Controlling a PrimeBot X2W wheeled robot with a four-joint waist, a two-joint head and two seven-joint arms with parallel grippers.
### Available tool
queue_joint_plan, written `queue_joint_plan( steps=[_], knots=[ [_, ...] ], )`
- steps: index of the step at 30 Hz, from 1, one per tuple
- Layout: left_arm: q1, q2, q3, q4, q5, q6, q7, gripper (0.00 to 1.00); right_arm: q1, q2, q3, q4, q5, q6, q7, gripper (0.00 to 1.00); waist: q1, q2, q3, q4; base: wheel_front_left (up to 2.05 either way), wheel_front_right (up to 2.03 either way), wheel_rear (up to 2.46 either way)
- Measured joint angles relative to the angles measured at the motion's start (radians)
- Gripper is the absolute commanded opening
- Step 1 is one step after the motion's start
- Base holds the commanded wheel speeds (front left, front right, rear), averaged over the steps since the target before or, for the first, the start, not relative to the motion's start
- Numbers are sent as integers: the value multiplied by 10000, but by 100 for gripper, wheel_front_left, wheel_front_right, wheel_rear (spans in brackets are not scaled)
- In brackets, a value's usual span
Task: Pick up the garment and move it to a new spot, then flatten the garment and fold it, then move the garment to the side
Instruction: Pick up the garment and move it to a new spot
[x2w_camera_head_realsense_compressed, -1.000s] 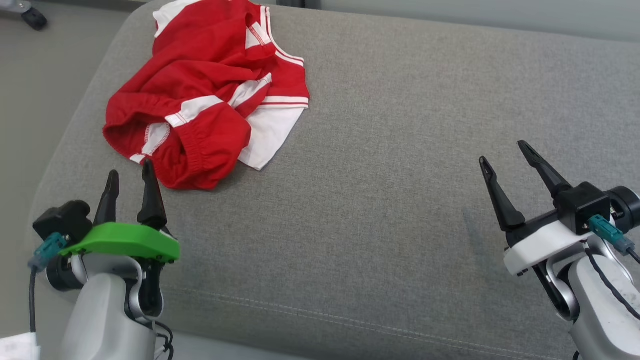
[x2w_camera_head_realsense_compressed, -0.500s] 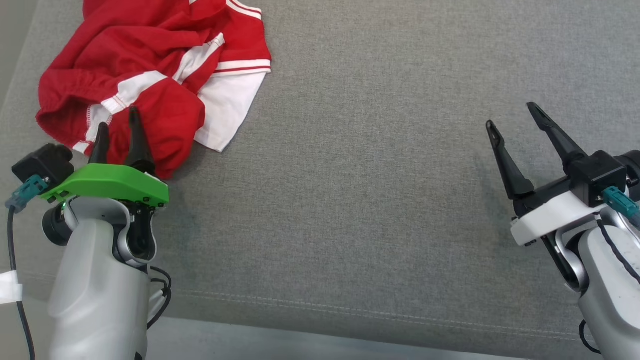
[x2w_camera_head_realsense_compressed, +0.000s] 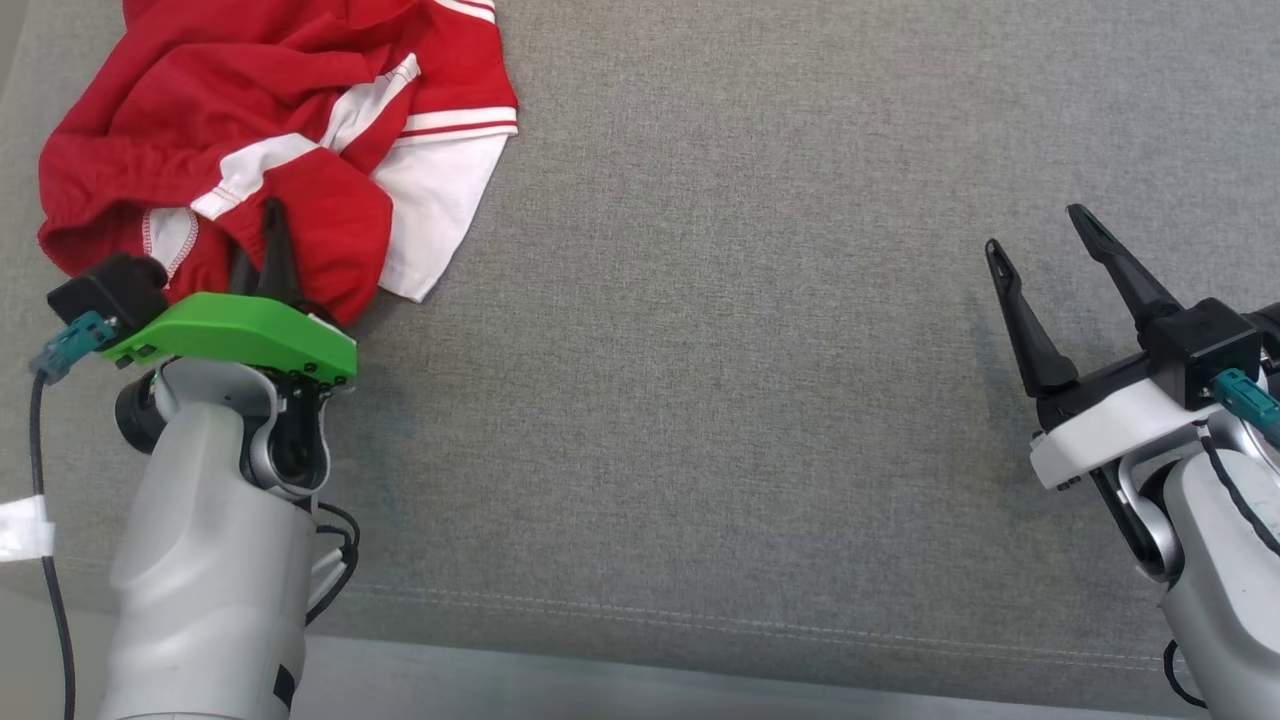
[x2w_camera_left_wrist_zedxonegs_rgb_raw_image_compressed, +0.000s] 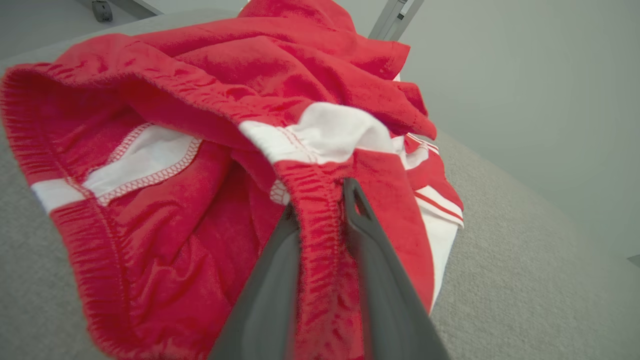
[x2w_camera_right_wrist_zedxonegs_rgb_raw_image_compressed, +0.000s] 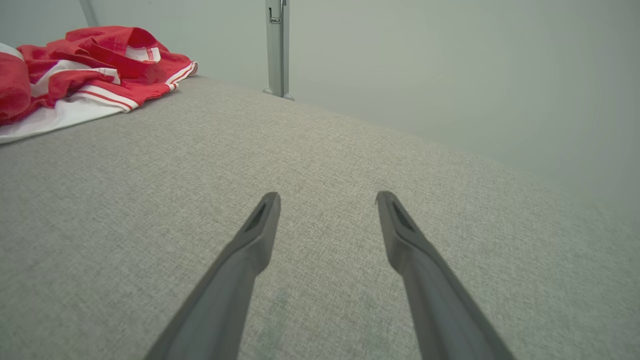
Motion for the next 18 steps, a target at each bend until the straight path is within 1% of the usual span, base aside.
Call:
queue_joint_plan(
  steps=[3,5,6,8,12,13,15,18],
  knots=[
    [-172,4,-552,-4,111,-96,-33,0,0,73,48,107,2,0,-2,100,0,0,-81,-2,0,0,0],
    [-208,6,-1103,-27,201,-188,-33,0,0,173,125,157,6,0,-4,100,0,0,-141,-21,0,0,0],
    [-215,6,-1643,-86,213,-263,-33,0,0,307,217,234,10,0,-52,100,0,0,-203,-59,0,0,0],
    [-221,13,-2251,-209,165,-291,-33,0,-2,449,301,309,25,2,-73,100,0,0,-267,-124,0,0,0],
    [-221,31,-3384,-694,-462,-324,-25,0,-11,692,433,414,59,4,-75,100,0,0,-387,-344,0,0,0],
    [-221,31,-3384,-694,-462,-324,-25,0,-11,692,433,414,59,4,-75,100,0,0,-387,-344,0,0,0],
    [-221,36,-4008,-972,-867,-326,15,0,-17,775,470,464,84,4,-77,100,0,0,-443,-491,0,0,0],
    [-218,56,-4953,-1415,-1089,-328,117,0,-52,915,489,566,102,2,-79,100,0,0,-530,-757,0,0,0]
  ],
)
